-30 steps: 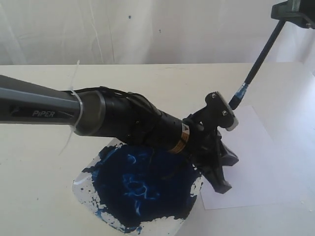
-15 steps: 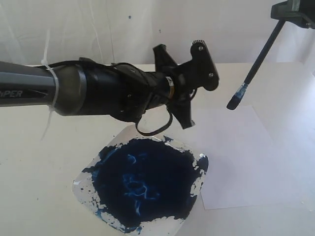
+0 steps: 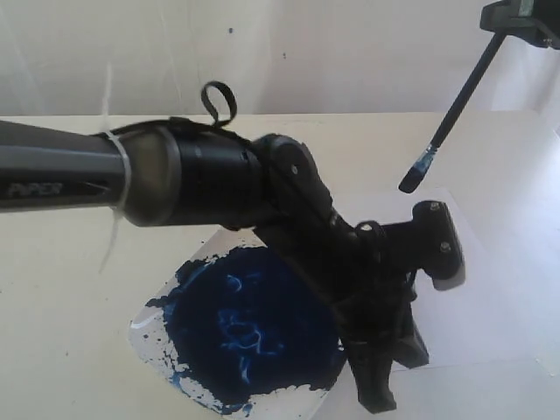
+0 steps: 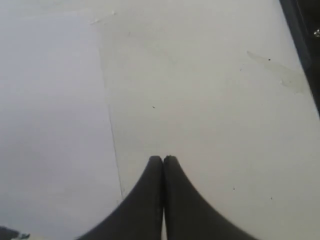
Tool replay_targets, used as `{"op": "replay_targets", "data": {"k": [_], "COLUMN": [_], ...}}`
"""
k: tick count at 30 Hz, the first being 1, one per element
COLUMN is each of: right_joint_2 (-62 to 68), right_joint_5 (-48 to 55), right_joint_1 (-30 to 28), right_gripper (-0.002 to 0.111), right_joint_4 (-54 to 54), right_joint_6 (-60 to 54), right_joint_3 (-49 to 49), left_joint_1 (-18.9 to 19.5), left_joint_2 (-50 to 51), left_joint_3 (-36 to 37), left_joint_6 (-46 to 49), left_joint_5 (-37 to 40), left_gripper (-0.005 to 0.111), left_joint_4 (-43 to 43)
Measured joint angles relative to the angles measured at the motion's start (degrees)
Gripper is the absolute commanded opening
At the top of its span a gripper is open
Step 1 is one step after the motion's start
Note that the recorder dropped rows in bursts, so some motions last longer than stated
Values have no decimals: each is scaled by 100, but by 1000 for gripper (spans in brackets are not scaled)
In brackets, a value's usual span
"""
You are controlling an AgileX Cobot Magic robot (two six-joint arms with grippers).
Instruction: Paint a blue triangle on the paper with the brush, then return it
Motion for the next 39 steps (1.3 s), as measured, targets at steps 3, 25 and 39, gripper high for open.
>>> {"op": "replay_targets", "data": {"k": [3,25,39], "right_joint_2": [0,524,615], "right_joint_5": [11,629,592], "right_joint_1": [0,0,330], "right_gripper": [0,0,0], "right_joint_4": [23,486,500], "right_joint_6": [0,-1403,-2044], "right_joint_3": [0,0,0], "left_joint_1": [-104,-104,-104], "left_joint_2": [372,847,919], "left_joint_3": [0,0,0], "left_joint_6": [117,377,377], "left_joint_5": [-331,-1584,-1407], "left_gripper": [0,0,0], "left_joint_4": [-27,442,481]}}
